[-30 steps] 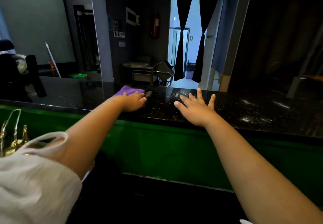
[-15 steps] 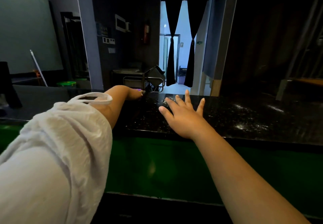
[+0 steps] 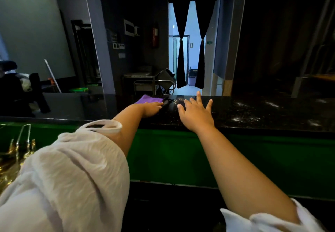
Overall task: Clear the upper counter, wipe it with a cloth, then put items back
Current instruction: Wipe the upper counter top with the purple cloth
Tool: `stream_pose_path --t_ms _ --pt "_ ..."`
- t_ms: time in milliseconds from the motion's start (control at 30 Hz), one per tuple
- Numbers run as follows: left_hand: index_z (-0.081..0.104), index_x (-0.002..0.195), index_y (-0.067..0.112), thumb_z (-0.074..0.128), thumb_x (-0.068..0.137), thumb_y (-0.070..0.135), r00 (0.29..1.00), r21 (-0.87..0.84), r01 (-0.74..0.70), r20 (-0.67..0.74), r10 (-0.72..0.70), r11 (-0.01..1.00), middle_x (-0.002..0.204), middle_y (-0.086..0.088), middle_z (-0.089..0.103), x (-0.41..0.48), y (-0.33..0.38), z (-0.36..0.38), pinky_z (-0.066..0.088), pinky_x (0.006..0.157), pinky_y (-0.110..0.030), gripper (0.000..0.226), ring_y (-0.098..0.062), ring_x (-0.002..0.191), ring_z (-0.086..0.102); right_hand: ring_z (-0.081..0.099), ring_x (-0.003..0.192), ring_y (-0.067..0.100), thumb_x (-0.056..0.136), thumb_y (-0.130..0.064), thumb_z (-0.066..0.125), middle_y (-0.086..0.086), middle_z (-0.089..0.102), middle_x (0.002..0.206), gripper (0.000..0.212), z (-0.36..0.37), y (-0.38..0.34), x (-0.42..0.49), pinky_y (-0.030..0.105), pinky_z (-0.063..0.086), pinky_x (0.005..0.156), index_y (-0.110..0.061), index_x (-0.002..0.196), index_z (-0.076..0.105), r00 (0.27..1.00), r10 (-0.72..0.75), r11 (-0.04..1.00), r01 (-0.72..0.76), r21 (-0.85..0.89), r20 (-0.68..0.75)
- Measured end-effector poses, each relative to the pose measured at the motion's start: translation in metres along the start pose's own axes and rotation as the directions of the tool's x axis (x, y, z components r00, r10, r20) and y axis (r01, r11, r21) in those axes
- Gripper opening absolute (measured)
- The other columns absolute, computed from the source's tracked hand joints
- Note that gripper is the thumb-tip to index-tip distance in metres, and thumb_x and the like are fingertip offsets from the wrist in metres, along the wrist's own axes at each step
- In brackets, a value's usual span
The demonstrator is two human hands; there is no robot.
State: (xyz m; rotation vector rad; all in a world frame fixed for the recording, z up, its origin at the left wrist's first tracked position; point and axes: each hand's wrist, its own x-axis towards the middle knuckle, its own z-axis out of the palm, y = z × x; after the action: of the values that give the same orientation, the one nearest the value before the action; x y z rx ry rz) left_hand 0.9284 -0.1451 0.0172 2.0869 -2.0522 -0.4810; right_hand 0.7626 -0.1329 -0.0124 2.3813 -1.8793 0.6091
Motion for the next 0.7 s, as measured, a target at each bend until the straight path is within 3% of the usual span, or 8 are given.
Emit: stream_pose_path --t_ms 133,267,367,500,700 --pt "0.013 0.151 0.014 0.016 0.104 0.019 0.998 0.035 0.029 -0.053 -0.027 0.999 0.159 -0.005 0.005 -0.033 0.005 0.008 0.0 0.117 -0.04 0.047 -0.025 0.147 0.004 -0.013 0.147 0.02 0.102 -0.038 0.014 0.007 0.009 0.16 0.056 0.0 0.0 -0.028 0.05 0.0 0.118 -0.01 0.151 0.017 1.0 -0.019 1.0 0.02 -0.012 0.021" --pt "0.011 0.15 0.027 0.013 0.103 0.032 0.999 0.116 0.004 -0.049 0.002 0.993 0.16 0.0 0.005 -0.05 0.003 0.019 0.0 0.119 -0.05 0.048 -0.029 0.147 0.001 -0.016 0.146 0.018 0.103 -0.037 0.013 0.002 -0.002 0.161 0.055 -0.003 0.014 -0.057 0.044 -0.008 0.117 -0.014 0.153 0.006 0.99 -0.137 0.991 0.137 -0.001 0.036" --pt "0.01 0.15 0.031 0.012 0.102 0.036 0.998 0.172 -0.016 -0.064 0.028 0.985 0.159 0.006 0.004 -0.062 0.014 0.029 0.001 0.118 -0.053 0.048 -0.028 0.147 0.003 -0.015 0.146 0.018 0.102 -0.043 0.015 0.001 -0.001 0.161 0.056 -0.016 0.046 -0.062 0.044 -0.011 0.116 -0.019 0.153 0.007 0.993 -0.116 0.993 0.116 -0.026 0.015" --pt "0.011 0.15 0.033 0.014 0.101 0.038 0.989 0.184 -0.08 -0.105 0.1 0.98 0.159 0.009 0.005 -0.072 0.033 0.046 0.001 0.117 -0.051 0.048 -0.026 0.147 0.004 -0.013 0.147 0.018 0.098 -0.053 0.011 0.002 0.004 0.161 0.063 -0.027 0.084 -0.052 0.049 -0.013 0.115 -0.021 0.152 0.013 0.998 -0.056 0.975 0.061 -0.213 0.029" --pt "0.015 0.15 0.033 0.016 0.101 0.04 0.963 0.166 -0.087 -0.24 0.126 0.982 0.158 0.005 0.016 -0.07 0.01 0.048 0.01 0.119 -0.041 0.049 -0.021 0.147 0.014 -0.005 0.148 0.019 0.099 -0.05 0.01 0.0 0.02 0.158 0.058 -0.02 0.087 -0.049 0.055 -0.004 0.115 -0.025 0.15 0.022 0.997 -0.06 0.985 0.053 -0.164 -0.044"
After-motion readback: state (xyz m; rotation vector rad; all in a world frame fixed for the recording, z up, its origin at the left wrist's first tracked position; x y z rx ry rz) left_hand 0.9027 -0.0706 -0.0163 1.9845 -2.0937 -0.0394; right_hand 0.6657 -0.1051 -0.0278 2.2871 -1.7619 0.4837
